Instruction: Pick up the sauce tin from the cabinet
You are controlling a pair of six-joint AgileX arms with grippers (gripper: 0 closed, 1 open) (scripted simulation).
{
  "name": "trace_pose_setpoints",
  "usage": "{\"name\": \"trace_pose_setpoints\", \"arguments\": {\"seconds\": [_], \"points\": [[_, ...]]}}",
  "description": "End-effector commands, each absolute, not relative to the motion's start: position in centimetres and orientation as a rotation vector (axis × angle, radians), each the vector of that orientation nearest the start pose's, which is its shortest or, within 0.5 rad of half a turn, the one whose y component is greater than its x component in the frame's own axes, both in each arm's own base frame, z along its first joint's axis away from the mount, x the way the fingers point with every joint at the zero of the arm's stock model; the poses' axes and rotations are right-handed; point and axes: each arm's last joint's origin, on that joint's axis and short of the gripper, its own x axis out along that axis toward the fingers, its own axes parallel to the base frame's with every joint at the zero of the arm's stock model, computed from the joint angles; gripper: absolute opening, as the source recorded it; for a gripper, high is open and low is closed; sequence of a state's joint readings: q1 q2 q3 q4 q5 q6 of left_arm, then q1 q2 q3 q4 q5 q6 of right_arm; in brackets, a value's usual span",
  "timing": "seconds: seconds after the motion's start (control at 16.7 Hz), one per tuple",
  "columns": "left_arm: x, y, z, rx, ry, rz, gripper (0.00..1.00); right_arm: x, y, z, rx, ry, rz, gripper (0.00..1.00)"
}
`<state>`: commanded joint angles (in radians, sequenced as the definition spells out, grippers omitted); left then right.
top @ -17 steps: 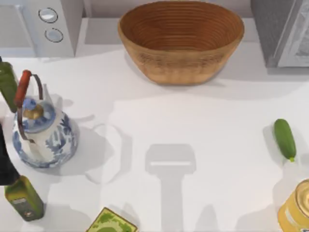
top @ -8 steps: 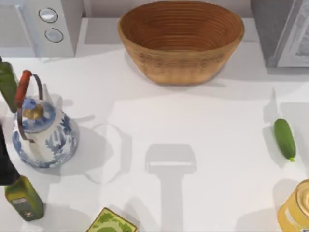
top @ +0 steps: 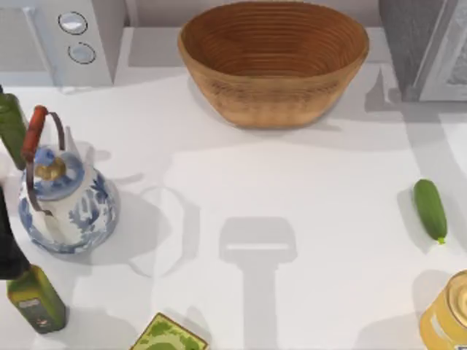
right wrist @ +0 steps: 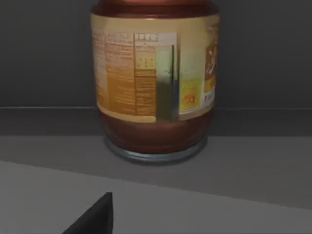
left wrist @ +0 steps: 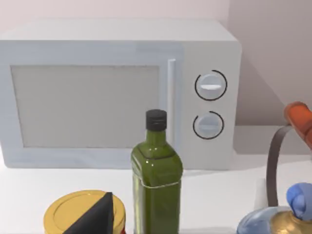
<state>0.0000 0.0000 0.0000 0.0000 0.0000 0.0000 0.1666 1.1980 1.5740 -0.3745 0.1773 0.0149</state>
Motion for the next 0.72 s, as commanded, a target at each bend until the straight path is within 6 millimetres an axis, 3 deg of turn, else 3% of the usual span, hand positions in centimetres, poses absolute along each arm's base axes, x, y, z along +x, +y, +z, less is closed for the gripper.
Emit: {"name": "trace_pose_setpoints", "arguments": {"seconds": [0.24, 0.72], "points": [[10.6, -0.1, 16.0, 0.000, 0.000, 0.000, 1.00, 25.4, 4.6, 50.9, 0.000, -0.001, 0.000, 1.00], [10.6, -0.1, 16.0, 0.000, 0.000, 0.000, 1.00, 26.0, 4.7, 51.1, 0.001, -0.004, -0.005, 1.00]]}}
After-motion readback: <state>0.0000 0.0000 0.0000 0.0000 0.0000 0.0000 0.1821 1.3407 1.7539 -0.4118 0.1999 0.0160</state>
